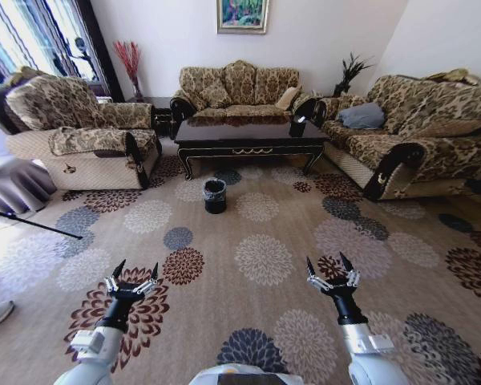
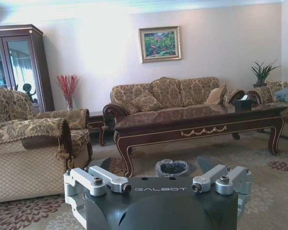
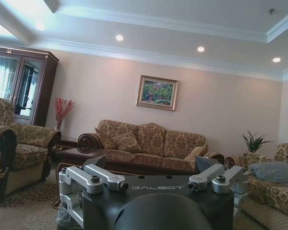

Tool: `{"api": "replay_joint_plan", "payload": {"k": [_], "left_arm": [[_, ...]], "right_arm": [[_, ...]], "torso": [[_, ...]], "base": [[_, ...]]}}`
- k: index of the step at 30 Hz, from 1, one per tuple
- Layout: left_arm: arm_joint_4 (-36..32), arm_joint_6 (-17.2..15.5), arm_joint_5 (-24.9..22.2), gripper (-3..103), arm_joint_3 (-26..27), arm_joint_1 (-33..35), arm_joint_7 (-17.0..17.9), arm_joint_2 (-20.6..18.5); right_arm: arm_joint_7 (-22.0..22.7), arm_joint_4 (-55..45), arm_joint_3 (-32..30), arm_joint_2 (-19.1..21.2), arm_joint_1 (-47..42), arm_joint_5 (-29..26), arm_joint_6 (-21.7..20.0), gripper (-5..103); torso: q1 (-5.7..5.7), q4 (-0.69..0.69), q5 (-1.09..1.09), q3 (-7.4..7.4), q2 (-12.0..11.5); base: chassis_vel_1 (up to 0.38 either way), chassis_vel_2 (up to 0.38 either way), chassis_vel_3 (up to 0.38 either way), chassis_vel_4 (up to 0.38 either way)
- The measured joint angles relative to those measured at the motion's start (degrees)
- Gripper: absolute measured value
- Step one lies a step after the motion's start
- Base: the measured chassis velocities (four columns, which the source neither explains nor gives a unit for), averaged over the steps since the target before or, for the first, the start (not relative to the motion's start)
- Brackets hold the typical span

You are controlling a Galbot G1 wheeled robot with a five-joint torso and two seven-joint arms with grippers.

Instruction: Move to the front of the table and pick up the trash from the floor, then place it into the trash bin.

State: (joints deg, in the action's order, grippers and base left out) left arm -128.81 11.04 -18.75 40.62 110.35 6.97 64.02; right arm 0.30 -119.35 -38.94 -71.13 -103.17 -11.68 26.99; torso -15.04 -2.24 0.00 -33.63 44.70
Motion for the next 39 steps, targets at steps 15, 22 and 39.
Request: {"api": "replay_joint_plan", "payload": {"k": [15, 22, 39], "left_arm": [[0.00, 0.00, 0.00, 100, 0.00, 0.00, 0.00, 0.00], [0.00, 0.00, 0.00, 100, 0.00, 0.00, 0.00, 0.00], [0.00, 0.00, 0.00, 100, 0.00, 0.00, 0.00, 0.00]], "right_arm": [[0.00, 0.00, 0.00, 0.00, 0.00, 0.00, 0.00, 100], [0.00, 0.00, 0.00, 0.00, 0.00, 0.00, 0.00, 100], [0.00, 0.00, 0.00, 0.00, 0.00, 0.00, 0.00, 100]], "torso": [[-1.63, 0.00, 0.00, -2.24, 3.87], [-2.43, 0.00, 0.00, -3.35, 5.77], [-4.33, 0.00, 0.00, -5.84, 10.18]], "base": [[0.000, 0.000, 0.000, 0.000], [0.000, 0.000, 0.000, 0.000], [0.000, 0.000, 0.000, 0.000]]}}
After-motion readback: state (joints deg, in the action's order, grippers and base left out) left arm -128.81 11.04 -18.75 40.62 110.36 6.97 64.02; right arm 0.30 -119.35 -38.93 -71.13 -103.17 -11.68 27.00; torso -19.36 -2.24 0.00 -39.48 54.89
